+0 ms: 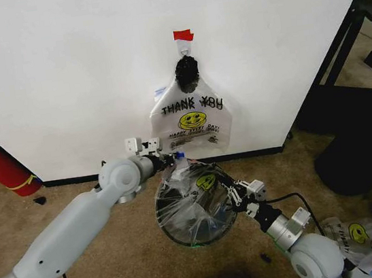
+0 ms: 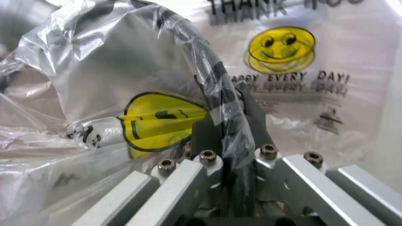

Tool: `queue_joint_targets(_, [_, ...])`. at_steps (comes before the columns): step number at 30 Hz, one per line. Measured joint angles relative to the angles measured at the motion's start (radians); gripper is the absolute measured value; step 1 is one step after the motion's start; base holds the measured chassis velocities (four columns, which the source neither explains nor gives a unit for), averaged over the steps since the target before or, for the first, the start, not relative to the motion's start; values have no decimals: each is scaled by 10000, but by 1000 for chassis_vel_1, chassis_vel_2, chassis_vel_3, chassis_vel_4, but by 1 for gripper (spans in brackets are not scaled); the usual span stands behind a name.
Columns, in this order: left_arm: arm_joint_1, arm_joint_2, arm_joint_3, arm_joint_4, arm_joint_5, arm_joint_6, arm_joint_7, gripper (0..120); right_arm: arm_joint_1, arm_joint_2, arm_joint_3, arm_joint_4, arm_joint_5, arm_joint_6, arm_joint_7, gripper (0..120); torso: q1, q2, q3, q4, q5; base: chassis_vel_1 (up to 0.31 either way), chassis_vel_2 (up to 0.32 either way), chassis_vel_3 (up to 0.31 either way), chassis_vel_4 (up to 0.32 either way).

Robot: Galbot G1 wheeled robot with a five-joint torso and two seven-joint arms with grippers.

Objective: Pick up the garbage bag from the wall and place it over the trash bin.

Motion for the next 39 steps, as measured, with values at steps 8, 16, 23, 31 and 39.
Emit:
queue_joint_targets(8, [727,426,-983,-1180,254,121,-161,52,43,533,-146,-191,200,-544,962,0,0,0,0,-3,-1,0,0,0,0])
queue_joint_targets(16, [3006,1308,-2786,-3976,813,-296,-638,82,-259,1340,-150,344,2431,-1870,2523,0,0,2,-1,2,-3,0,0,0,0])
queue_joint_targets(23, [4347,1704,-2805,-5961,1349,337,-1008,58,-444,2103,-107,338,2230,-1883,2912,0,0,3,-1,-1,0,0,0,0,0])
queue_joint_targets(31, [3876,2126,-1589,-6499,1715,1254,-1429,30,-435,2571,-108,45,855,-1671,2848,0,1,2,0,0,0,0,0,0,0])
queue_joint_targets(39, [2196,2128,-113,-5771,1447,1299,-2068,3,-388,3092,-78,-241,0,-1379,2977,0,1,3,0,-2,0,0,0,0,0])
